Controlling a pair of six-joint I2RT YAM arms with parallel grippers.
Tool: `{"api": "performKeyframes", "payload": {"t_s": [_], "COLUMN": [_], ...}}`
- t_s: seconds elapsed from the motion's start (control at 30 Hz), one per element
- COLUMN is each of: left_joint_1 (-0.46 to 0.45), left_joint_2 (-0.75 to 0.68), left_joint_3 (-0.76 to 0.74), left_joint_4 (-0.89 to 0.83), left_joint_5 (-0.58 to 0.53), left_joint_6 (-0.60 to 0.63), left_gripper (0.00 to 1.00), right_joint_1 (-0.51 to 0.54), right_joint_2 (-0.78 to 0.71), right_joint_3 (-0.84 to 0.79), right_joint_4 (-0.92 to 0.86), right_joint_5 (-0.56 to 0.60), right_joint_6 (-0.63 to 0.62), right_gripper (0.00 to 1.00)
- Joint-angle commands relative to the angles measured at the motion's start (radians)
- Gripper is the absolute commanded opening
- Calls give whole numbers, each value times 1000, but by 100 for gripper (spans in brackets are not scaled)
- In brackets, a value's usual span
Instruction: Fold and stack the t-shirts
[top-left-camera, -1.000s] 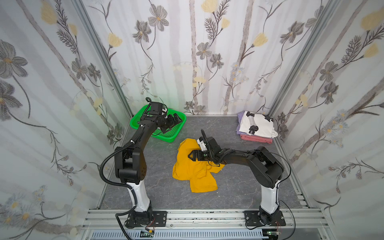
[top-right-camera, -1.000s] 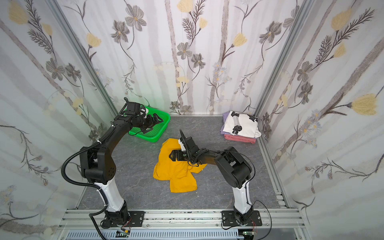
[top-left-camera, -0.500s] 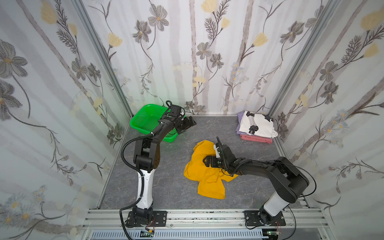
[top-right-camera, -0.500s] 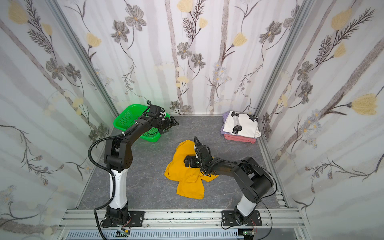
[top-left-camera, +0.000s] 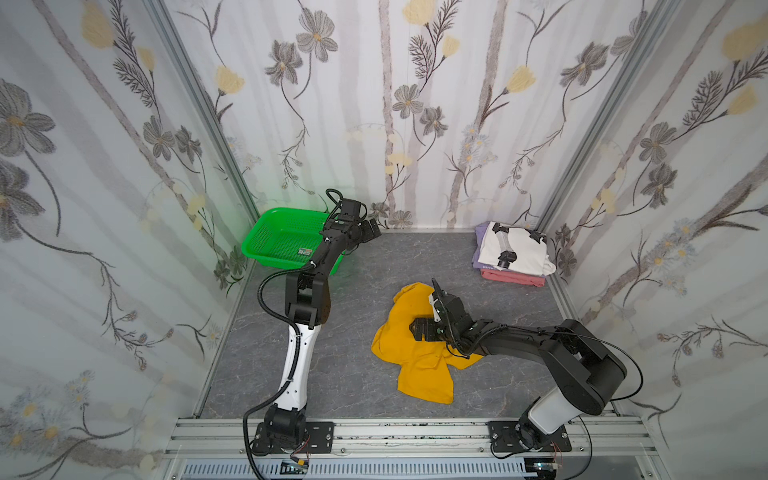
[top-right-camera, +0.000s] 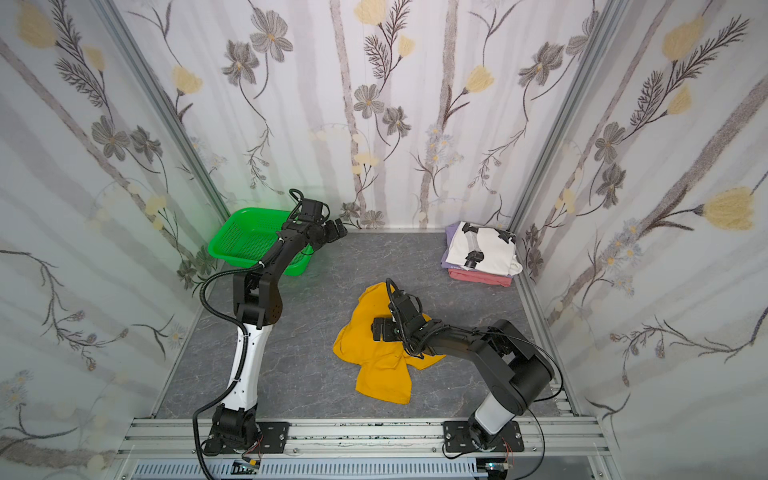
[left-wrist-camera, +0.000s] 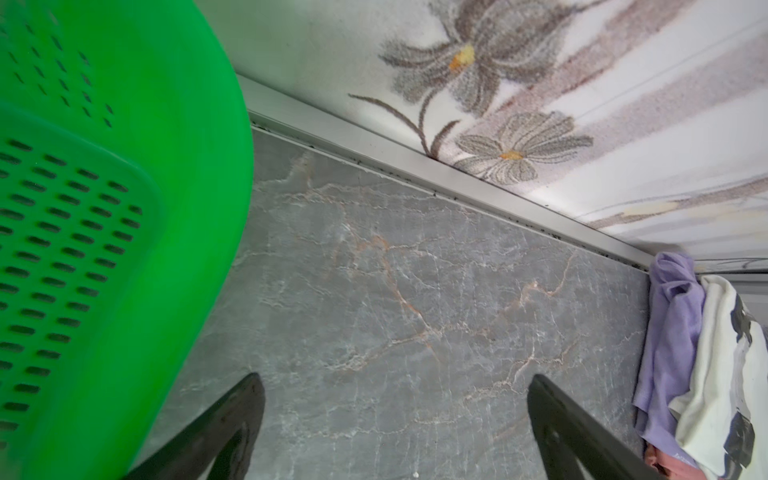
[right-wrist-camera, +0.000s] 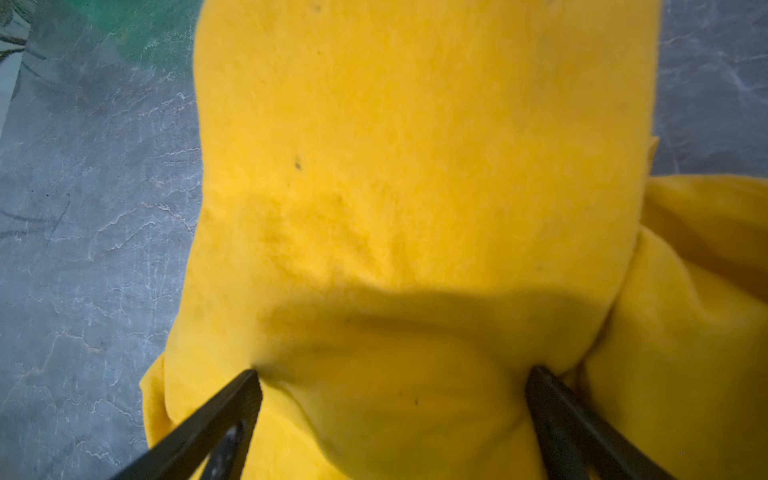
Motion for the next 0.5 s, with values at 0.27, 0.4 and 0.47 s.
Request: {"api": "performKeyframes", "payload": {"t_s": [0.27,0.4,0.47], "left_joint_1": [79,77,77], "left_joint_2": [-94,-248,-342], "left_joint_3": [18,-87,-179], "left_joint_4": [36,92,101], "left_joint_5": [136,229,223], "left_joint_6": [104,73,44], "left_gripper": [100,100,100], "right_joint_1": [65,69,83], "right_joint_2": [-88,-167,-201], "right_joint_3": [75,106,131], "right_joint_4": [-93,-161,-221], "right_joint_5": [-10,-7,2], "right_joint_6": [-76,-76,-75], "right_gripper": [100,100,100]}}
